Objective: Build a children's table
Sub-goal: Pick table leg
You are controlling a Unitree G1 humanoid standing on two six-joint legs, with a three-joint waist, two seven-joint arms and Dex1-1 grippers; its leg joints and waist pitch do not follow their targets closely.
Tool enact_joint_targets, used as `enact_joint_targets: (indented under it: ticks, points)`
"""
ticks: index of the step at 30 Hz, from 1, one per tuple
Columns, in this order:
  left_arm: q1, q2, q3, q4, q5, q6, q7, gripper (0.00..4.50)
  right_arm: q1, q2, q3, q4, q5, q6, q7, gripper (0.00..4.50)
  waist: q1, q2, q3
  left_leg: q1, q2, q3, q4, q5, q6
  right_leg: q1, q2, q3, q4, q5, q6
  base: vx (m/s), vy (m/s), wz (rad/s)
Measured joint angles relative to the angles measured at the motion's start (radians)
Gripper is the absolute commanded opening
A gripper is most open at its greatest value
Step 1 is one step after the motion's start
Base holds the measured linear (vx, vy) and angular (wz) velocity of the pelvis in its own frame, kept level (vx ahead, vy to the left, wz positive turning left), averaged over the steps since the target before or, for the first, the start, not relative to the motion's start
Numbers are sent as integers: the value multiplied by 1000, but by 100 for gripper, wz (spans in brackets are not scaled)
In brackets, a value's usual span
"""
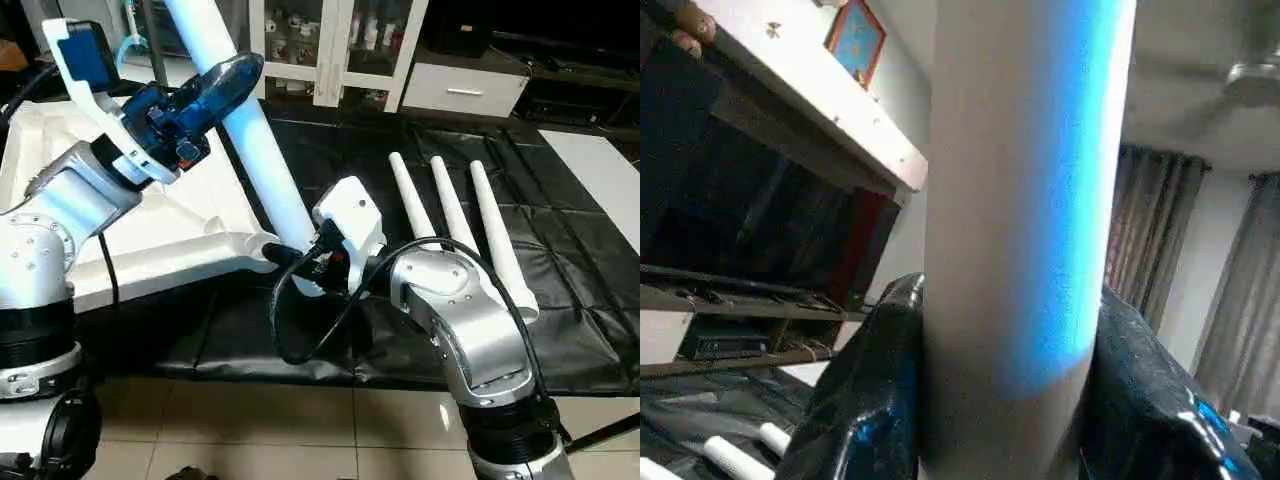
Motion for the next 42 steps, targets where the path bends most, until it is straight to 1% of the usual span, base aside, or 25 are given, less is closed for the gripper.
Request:
enact_joint_targets:
  ticks: [1,3,7,9,10,11,12,14,15,16,17,19,21,23,25,30,33,36,38,42]
  points:
    - [-2,0,1,3,2,-6,3,172,-9,5,2,9,-2,-2,-10,263,-1,0,0,0,0,0,0,0,0,0,0,0,0,0,0,0,0,0]
    - [-6,0,3,8,14,-17,22,172,-28,17,3,27,-16,-11,-47,263,-3,0,0,0,0,0,0,0,0,0,0,0,0,0,0,0,0,0]
    - [-18,-12,6,35,55,-44,80,172,-40,30,-2,44,-50,-58,-103,311,-1,0,0,0,0,0,0,0,0,0,0,0,0,0,0,0,0,0]
    - [-45,-46,15,67,106,-92,165,172,-54,32,-2,50,-82,-94,-136,319,1,0,0,0,0,0,0,0,0,0,0,0,0,0,0,0,0,0]
    - [-68,-69,30,98,145,-133,234,172,-68,38,-2,52,-98,-114,-158,344,-1,0,0,0,0,0,0,0,0,0,0,0,0,0,0,0,0,0]
    - [-83,-81,41,117,171,-162,285,172,-72,43,1,52,-112,-130,-173,344,-3,0,0,0,0,0,0,0,0,0,0,0,0,0,0,0,0,0]
    - [-101,-96,57,141,197,-189,349,172,-72,49,13,52,-144,-155,-202,349,-4,0,0,0,0,0,0,0,0,0,0,0,0,0,0,0,0,0]
    - [-121,-105,89,179,243,-227,460,172,-72,55,57,53,-216,-198,-261,362,-10,1,-1,0,0,0,0,0,0,0,0,0,0,0,0,0,0,0]
    - [-121,-108,99,190,251,-230,492,172,-72,51,79,55,-247,-216,-282,375,-11,1,-1,0,0,0,0,0,-1,0,0,0,0,0,0,0,0,0]
    - [-121,-115,108,199,252,-228,522,172,-72,44,109,60,-286,-236,-306,383,-10,1,-1,-1,0,0,0,0,-1,0,0,-1,-1,0,0,0,0,0]
    - [-121,-124,117,199,250,-225,541,172,-71,43,133,60,-309,-245,-317,386,-10,1,-1,-1,0,0,0,0,-1,0,0,0,-2,0,0,0,0,0]
    - [-121,-141,123,199,249,-222,565,172,-68,54,187,59,-334,-250,-327,386,-7,1,-1,-2,0,0,0,0,0,0,0,-1,-3,0,0,0,0,0]
    - [-122,-148,123,199,251,-223,578,172,-58,56,226,59,-359,-255,-328,386,-4,1,-1,-3,0,0,0,0,0,0,0,-1,-4,0,0,0,0,0]
    - [-128,-154,126,199,259,-229,600,172,-53,54,254,60,-389,-270,-335,386,-3,2,0,-3,-1,0,0,0,0,0,0,0,-4,1,1,0,0,0]
    - [-146,-163,130,199,265,-242,621,172,-51,56,267,60,-413,-292,-348,386,-2,2,0,-3,0,0,0,0,0,0,0,0,-4,1,1,0,0,0]
    - [-168,-165,131,199,266,-247,633,172,-36,55,293,62,-450,-314,-362,386,-6,2,0,-2,0,0,0,0,0,0,0,0,-3,1,1,0,0,0]
    - [-168,-166,131,199,266,-245,634,172,-36,55,294,66,-470,-321,-388,386,-6,2,0,-2,0,0,0,0,0,0,0,0,-3,1,1,0,0,0]
    - [-168,-167,130,199,265,-238,633,172,-52,61,289,88,-486,-335,-417,386,-7,2,0,-2,0,0,0,0,0,0,0,0,-3,2,1,0,0,0]
    - [-168,-172,129,198,263,-235,633,172,-75,65,274,105,-491,-339,-435,386,-7,2,0,-2,0,0,0,0,0,0,0,0,-3,2,1,0,0,0]
    - [-168,-173,128,191,257,-224,633,172,-93,66,254,141,-517,-353,-450,386,-7,2,0,-2,0,0,0,0,0,0,0,0,-4,2,1,0,0,0]
